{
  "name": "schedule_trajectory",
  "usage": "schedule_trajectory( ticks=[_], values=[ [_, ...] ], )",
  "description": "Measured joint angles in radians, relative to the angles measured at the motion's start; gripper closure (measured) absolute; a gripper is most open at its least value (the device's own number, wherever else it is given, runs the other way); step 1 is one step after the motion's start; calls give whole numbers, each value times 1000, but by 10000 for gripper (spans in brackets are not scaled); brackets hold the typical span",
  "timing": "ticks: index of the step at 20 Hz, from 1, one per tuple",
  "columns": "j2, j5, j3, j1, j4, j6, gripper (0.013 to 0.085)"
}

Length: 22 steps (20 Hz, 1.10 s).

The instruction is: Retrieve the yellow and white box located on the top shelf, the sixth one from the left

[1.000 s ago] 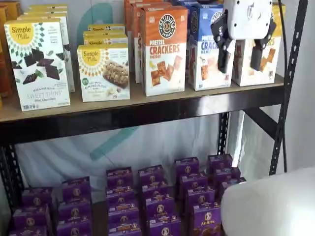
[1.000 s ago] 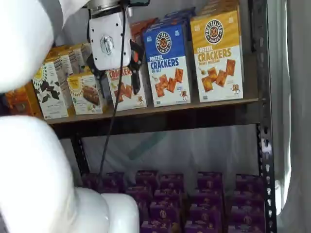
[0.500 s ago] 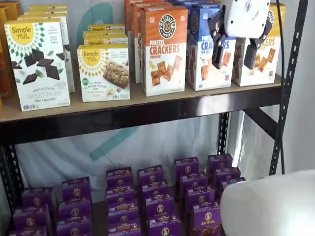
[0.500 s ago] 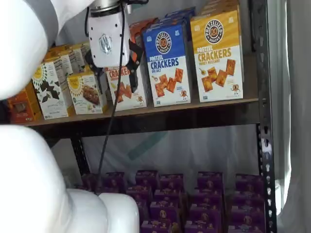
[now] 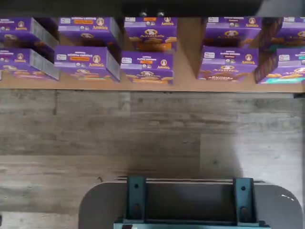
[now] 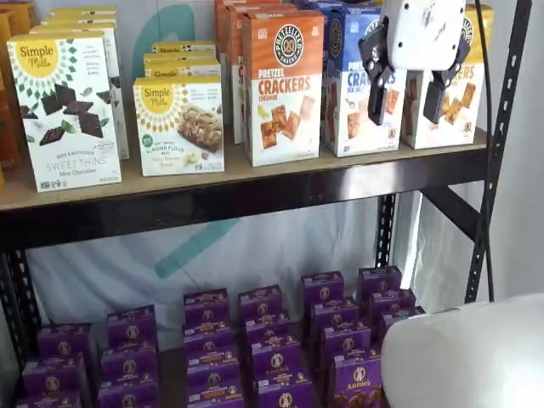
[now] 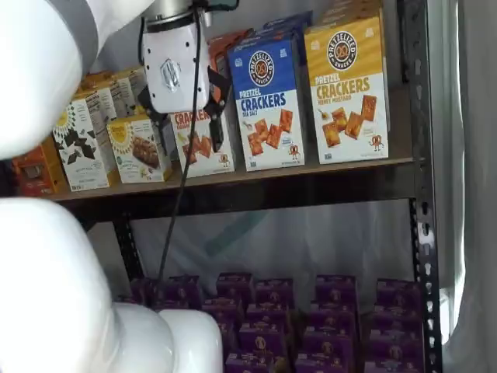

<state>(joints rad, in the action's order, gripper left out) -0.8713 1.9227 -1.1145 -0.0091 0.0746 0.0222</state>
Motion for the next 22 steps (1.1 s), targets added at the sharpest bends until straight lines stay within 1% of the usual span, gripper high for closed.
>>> schedule_trajectory(
  ticks=[2,4,10,14,16,18,22],
  values=[
    [4,-11,5,0,-19,-7,130],
    [9,-26,9,-9,-35,-21,130],
    [38,-86,4,-68,-49,-84,130],
    [74,-132,-20,-128,-59,-144,130],
    [100,-154,-41,-168,-58,-183,130],
    [128,-168,-67,-206,-50,-219,130],
    [170,-188,-111,-267,-27,-275,130]
  ],
)
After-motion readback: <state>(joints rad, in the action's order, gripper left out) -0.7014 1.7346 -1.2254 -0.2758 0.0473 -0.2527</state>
